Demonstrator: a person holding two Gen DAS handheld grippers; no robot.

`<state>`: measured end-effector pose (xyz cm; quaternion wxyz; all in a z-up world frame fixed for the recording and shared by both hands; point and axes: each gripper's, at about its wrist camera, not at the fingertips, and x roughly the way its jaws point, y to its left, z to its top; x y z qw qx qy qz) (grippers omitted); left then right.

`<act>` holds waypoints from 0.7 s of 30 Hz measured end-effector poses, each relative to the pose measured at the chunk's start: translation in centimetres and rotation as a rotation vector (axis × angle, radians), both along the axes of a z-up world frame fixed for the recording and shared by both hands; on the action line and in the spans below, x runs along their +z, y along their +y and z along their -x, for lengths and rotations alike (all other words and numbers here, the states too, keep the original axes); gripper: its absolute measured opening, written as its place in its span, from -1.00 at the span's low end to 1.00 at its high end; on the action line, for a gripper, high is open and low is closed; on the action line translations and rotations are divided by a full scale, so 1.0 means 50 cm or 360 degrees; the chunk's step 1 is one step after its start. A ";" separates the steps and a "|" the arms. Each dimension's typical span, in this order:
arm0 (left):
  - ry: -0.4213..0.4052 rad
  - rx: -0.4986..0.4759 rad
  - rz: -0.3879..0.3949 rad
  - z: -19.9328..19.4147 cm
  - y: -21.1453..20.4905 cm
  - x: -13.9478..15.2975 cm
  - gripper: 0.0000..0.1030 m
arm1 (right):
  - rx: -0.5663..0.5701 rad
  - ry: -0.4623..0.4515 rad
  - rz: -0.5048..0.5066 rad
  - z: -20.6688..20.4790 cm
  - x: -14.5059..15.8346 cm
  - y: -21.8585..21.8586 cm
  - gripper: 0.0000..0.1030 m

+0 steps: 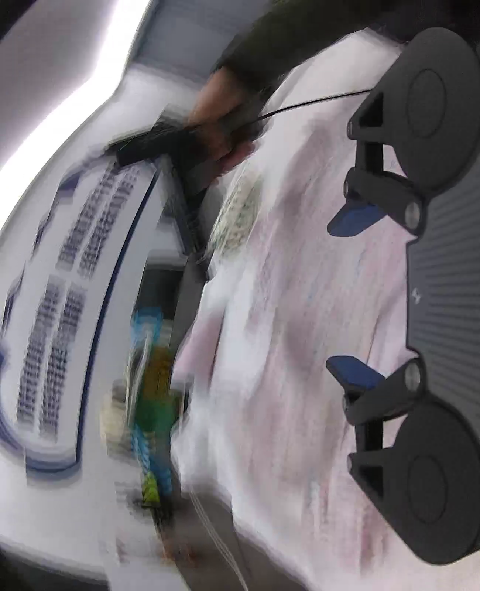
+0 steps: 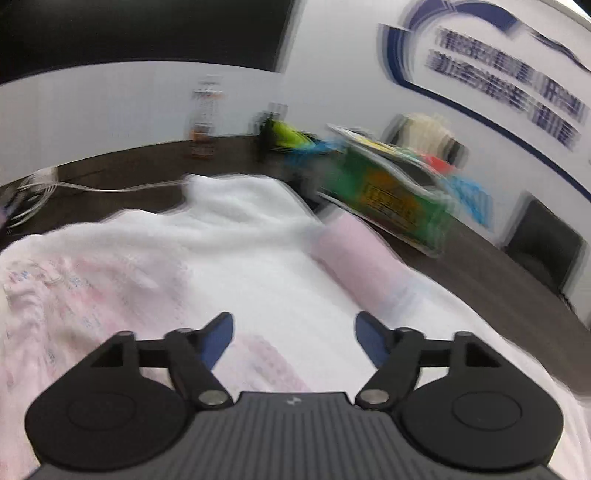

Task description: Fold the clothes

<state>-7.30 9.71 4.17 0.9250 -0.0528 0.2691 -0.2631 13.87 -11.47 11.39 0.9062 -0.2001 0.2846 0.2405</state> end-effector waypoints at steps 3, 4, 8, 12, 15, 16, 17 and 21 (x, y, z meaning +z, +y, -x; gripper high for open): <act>-0.0002 -0.0238 -0.0081 0.014 -0.057 -0.042 0.36 | -0.0329 0.0062 0.0065 0.049 -0.013 -0.166 0.50; 0.0026 -0.0271 -0.0109 0.012 -0.070 -0.053 0.36 | -0.0414 0.0095 0.0060 0.065 -0.029 -0.212 0.51; 0.0103 -0.0269 -0.0163 0.023 -0.100 -0.081 0.30 | -0.0695 0.0262 -0.0125 0.110 -0.106 -0.356 0.51; 0.0170 -0.0290 -0.0188 -0.009 -0.097 -0.021 0.28 | -0.0694 0.0338 -0.0353 0.130 -0.163 -0.407 0.51; 0.0069 -0.0165 -0.0220 -0.082 -0.115 0.075 0.32 | -0.0572 0.0297 -0.0539 0.104 -0.155 -0.393 0.51; 0.0032 -0.0128 -0.0263 -0.119 -0.130 0.095 0.35 | -0.0511 0.0285 -0.0561 0.092 -0.153 -0.380 0.51; -0.0004 -0.0093 -0.0307 -0.158 -0.144 0.113 0.43 | -0.0453 0.0272 -0.0575 0.080 -0.151 -0.367 0.51; 0.0020 0.0097 -0.0351 -0.358 -0.193 0.079 0.41 | -0.0336 0.0305 -0.0222 0.017 -0.183 -0.276 -0.67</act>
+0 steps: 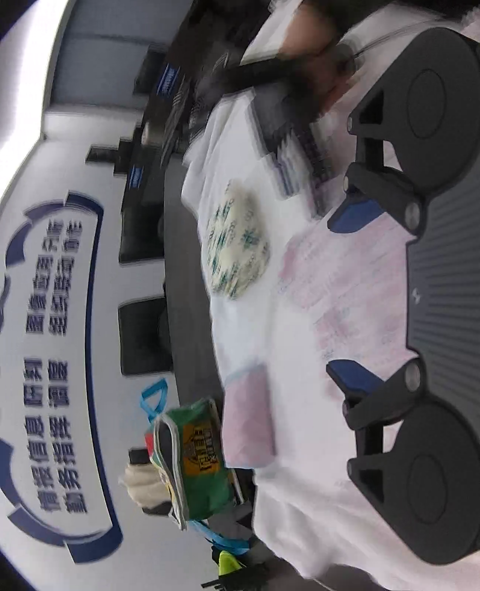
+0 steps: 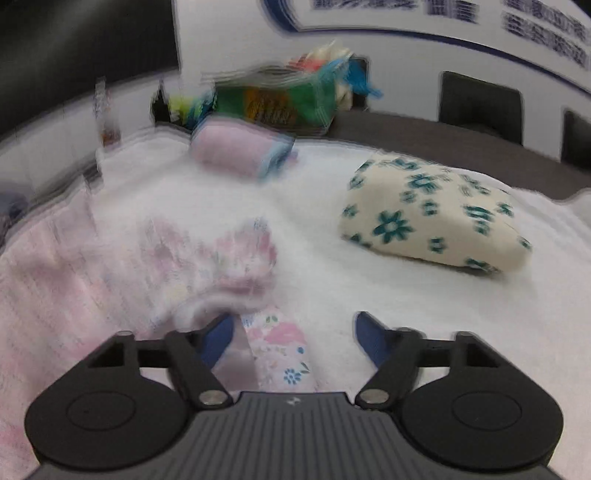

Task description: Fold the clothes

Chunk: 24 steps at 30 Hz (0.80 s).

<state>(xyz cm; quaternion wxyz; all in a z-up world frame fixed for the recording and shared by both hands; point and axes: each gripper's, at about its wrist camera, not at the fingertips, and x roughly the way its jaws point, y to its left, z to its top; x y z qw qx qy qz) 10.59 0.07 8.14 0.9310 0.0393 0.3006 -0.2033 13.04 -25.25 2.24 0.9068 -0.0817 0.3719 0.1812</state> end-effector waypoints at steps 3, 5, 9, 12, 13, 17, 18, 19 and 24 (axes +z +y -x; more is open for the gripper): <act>0.0119 0.0239 0.0062 -0.112 -0.008 -0.066 0.11 | -0.0050 -0.0048 0.0057 0.012 0.013 0.013 -0.99; 0.0095 0.0281 0.0191 -0.127 0.007 -0.106 0.14 | -0.0290 -0.0218 -0.0032 0.046 0.047 -0.023 -0.99; 0.0111 0.0359 0.0290 -0.131 0.027 -0.158 0.15 | -0.0615 -0.0019 -0.0410 0.064 0.042 -0.131 -0.81; 0.0113 0.0376 0.0345 -0.126 0.038 -0.167 0.21 | -0.0713 -0.0050 -0.0380 0.063 0.032 -0.151 -0.30; 0.0111 0.0377 0.0364 -0.126 0.041 -0.167 0.21 | -0.0678 -0.0094 -0.0404 0.062 0.037 -0.150 -0.14; 0.0110 0.0372 0.0358 -0.127 0.037 -0.167 0.22 | -0.0370 -0.0196 -0.0247 0.008 0.055 -0.085 0.43; 0.0109 0.0370 0.0354 -0.128 0.035 -0.167 0.22 | -0.0330 -0.0170 -0.0156 -0.021 0.046 -0.067 0.43; 0.0111 0.0370 0.0360 -0.129 0.036 -0.167 0.22 | -0.0295 -0.0142 -0.0070 -0.049 0.037 -0.050 0.41; 0.0117 0.0370 0.0382 -0.132 0.038 -0.168 0.23 | -0.0209 0.0091 0.0009 -0.132 -0.001 -0.022 -0.65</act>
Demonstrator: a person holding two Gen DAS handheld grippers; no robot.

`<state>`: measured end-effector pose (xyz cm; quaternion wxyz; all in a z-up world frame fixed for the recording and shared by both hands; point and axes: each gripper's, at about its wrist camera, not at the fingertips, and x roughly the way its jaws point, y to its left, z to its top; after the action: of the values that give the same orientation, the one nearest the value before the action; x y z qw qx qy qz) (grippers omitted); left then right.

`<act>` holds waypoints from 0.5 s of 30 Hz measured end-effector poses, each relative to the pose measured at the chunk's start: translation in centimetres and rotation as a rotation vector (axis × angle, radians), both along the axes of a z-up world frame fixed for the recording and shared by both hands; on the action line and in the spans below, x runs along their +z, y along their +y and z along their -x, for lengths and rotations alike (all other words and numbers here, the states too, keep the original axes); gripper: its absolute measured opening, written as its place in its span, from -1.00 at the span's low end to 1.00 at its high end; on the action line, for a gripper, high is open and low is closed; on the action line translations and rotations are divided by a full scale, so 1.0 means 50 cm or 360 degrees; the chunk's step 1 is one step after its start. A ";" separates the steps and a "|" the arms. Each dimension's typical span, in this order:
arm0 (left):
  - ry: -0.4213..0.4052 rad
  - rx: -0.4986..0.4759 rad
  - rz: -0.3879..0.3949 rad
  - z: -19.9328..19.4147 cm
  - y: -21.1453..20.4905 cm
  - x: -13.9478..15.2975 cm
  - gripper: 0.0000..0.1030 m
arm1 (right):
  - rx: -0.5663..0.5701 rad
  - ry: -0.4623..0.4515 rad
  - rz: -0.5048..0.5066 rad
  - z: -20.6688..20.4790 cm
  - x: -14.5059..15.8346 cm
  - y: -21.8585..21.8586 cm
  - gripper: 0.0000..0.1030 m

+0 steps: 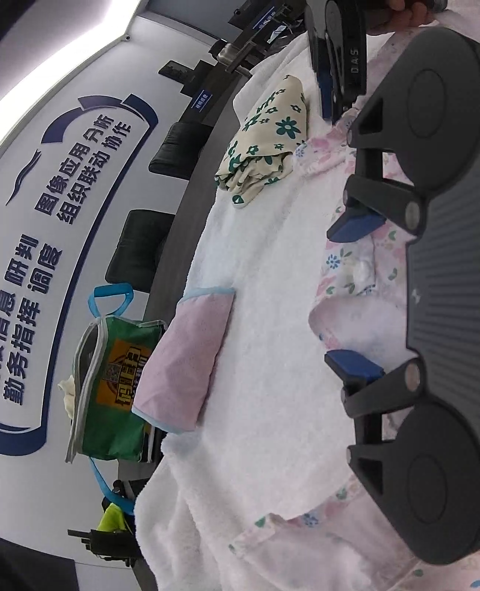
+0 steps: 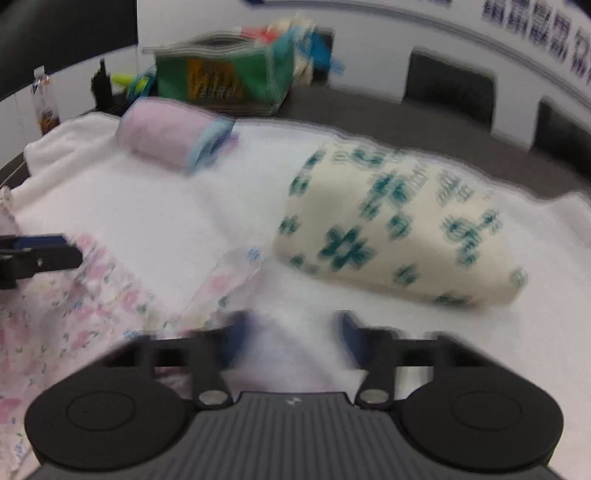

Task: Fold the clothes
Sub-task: 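Pinch the garment hem with the right gripper while the left gripper hovers over the collar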

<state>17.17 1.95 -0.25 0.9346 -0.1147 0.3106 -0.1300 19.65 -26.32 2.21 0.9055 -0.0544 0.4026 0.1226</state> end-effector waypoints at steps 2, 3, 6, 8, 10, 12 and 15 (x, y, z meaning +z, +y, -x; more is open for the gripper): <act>0.0000 0.0000 0.0001 -0.001 0.000 0.000 0.24 | -0.0016 0.0038 -0.0014 0.007 0.011 0.007 -0.99; 0.0001 -0.0001 0.0004 -0.002 0.000 0.000 0.24 | -0.0087 -0.0002 -0.0015 0.017 0.020 0.003 -0.99; 0.0001 -0.0001 0.0006 -0.003 0.000 -0.001 0.24 | -0.0412 -0.0230 -0.0062 0.075 0.058 -0.038 -0.99; 0.0001 -0.0001 0.0000 -0.003 -0.002 -0.002 0.24 | -0.0524 -0.0300 -0.0035 0.119 0.068 -0.047 -0.99; 0.0001 0.0000 0.0002 -0.004 -0.002 -0.002 0.24 | -0.0600 -0.0300 0.0044 0.142 0.061 -0.038 -0.98; 0.0001 0.0000 0.0006 -0.004 -0.001 -0.003 0.24 | -0.0672 -0.0276 0.0071 0.155 0.049 -0.036 -0.92; 0.0001 -0.0004 0.0006 -0.005 -0.002 -0.003 0.25 | -0.0723 -0.0257 0.0081 0.173 0.036 -0.042 -0.63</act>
<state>17.40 1.85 -0.39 0.9341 -0.1162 0.3108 -0.1317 11.01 -28.40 4.00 0.9374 0.0053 0.3339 -0.0992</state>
